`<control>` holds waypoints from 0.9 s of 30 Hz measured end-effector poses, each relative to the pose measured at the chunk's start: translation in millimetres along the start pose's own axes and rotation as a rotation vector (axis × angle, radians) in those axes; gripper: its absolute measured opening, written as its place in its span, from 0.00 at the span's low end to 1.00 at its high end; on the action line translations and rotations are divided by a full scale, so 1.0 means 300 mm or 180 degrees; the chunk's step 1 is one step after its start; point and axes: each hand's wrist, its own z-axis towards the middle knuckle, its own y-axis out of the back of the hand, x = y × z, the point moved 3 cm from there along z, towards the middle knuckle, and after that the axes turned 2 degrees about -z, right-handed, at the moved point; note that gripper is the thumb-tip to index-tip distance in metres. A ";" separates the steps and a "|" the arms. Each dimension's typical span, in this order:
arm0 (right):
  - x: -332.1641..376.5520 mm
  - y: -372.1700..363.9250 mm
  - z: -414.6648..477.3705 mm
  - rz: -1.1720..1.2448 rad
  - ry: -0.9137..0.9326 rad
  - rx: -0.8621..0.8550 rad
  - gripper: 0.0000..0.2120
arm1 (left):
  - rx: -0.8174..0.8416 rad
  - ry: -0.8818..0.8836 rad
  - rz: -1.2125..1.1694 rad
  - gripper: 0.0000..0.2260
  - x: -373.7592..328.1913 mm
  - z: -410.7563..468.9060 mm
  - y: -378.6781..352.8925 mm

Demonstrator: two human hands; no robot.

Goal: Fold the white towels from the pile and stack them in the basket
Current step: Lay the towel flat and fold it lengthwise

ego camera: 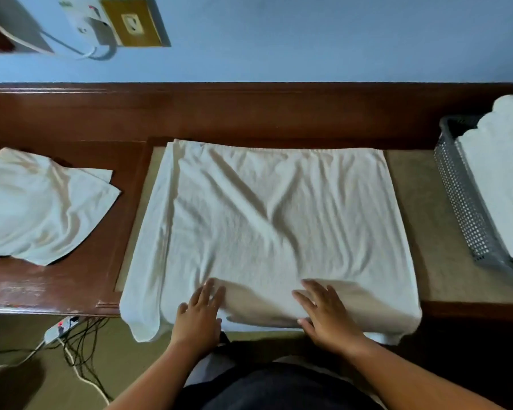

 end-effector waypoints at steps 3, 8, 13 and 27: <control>0.240 -0.016 0.112 0.0112 0.0062 -0.0002 0.31 | -0.0119 0.0354 0.0113 0.34 0.297 -0.028 0.017; 0.549 0.004 0.265 0.0020 -0.0087 0.0284 0.36 | -0.0143 0.0651 0.0437 0.35 0.665 -0.074 0.057; 0.728 0.065 0.398 -0.0060 0.0382 0.0381 0.33 | -0.0161 0.0392 0.0100 0.28 0.748 -0.028 0.108; 0.893 0.198 0.588 -0.0201 0.0644 0.0808 0.33 | -0.0768 0.1653 -0.3071 0.14 0.685 -0.024 0.013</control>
